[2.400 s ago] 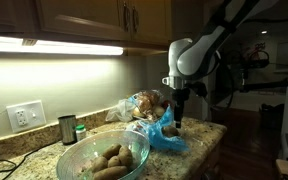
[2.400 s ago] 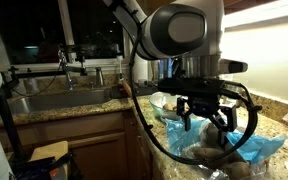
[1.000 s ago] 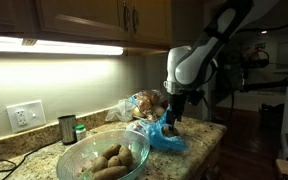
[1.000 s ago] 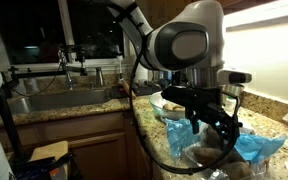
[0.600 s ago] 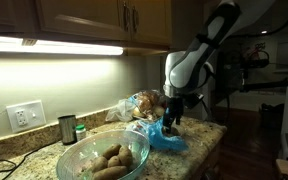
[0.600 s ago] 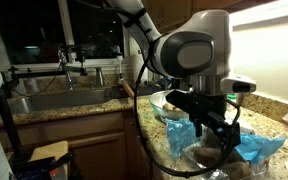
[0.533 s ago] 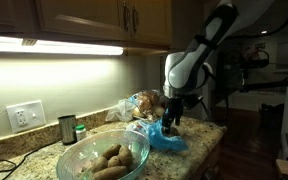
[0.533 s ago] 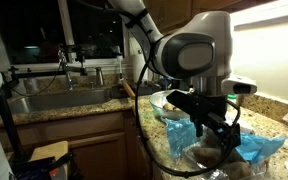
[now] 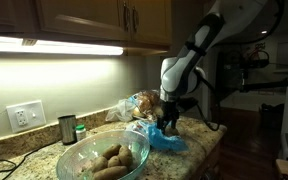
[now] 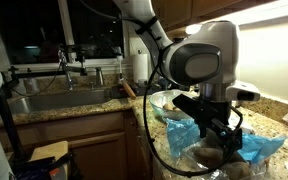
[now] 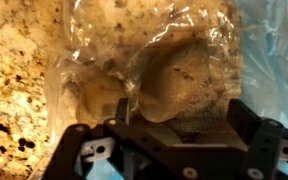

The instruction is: Remove the potatoes from the plastic bag and place them in the glass bowl on the left

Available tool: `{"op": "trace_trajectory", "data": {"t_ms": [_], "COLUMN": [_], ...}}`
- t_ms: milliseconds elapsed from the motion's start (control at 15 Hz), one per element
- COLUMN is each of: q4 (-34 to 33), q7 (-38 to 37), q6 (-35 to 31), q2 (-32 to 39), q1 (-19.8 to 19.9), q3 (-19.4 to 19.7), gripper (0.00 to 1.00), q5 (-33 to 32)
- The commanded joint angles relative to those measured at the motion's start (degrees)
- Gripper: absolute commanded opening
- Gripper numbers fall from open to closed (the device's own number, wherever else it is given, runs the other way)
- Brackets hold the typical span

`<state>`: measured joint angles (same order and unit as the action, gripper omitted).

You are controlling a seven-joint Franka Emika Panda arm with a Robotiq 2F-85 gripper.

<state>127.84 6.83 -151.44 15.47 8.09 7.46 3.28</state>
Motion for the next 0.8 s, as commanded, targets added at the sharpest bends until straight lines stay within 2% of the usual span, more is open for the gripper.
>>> {"op": "trace_trajectory", "data": {"t_ms": [0,467,533,667,733], "q4": [-1.45,-1.98,-2.03,-1.95,-1.97], "q7": [0.2,-0.47,-0.36,-0.34,-0.4], "q6": [-0.69,0.04,0.15,0.07,0.1], "q2": [2.21,4.13,4.18,4.18,4.24], "q1": [1.31,1.45,1.52,1.45,1.47], "q3": [-0.62,-1.1,-1.27,-1.45,-1.51], "gripper": [1.0,0.99,0.74,0.72,0.64], "q5": [0.75,1.57,1.76,1.9,2.08]}}
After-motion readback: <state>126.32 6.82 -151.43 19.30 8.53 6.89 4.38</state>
